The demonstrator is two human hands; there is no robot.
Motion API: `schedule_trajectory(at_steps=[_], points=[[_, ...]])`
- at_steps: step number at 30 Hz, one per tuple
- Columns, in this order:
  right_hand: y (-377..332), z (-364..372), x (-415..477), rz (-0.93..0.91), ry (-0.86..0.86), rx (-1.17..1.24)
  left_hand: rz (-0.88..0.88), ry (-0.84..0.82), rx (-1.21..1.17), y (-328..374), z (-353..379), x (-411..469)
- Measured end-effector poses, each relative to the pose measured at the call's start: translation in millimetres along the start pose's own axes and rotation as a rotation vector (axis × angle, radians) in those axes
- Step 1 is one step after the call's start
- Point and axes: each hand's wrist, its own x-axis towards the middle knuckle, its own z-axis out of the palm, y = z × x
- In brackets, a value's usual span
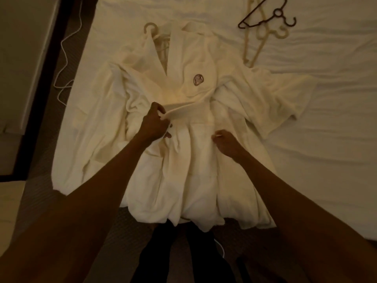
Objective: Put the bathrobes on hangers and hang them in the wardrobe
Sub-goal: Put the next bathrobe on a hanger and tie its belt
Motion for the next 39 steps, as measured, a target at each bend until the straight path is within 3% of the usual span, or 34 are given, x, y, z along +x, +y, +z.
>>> schedule_trajectory(at_steps=[3,9,12,15,17,21,26,29,33,39], points=[[-4,18,-25,0.009,-0.134,0.218,0.081,0.005,0.001,-2,31,0],[3,50,-44,0.125,0.103,0.388,0.167,-0.057,0.181,-13,56,8],[13,49,-48,0.141,0.074,0.513,0.223,-0.038,0.275,-9,65,5],[24,49,-50,0.079,0.108,0.337,0.214,-0.072,0.420,-8,83,-4],[31,44,-48,0.151,0.207,0.173,0.197,-0.059,0.531,-11,95,-4],[48,28,-47,0.282,0.041,0.037,0.201,-0.059,0.721,-16,109,1],[59,14,-62,0.319,-0.230,0.129,0.217,-0.114,0.679,-17,93,-1],[44,-12,-82,0.230,-0.112,0.146,0.206,-0.154,0.563,-7,75,-11],[-10,-67,-109,0.264,0.075,0.426,0.152,-0.222,0.331,24,30,-33],[-129,-134,-151,0.162,-0.134,0.454,0.118,-0.338,0.192,105,-66,-77]])
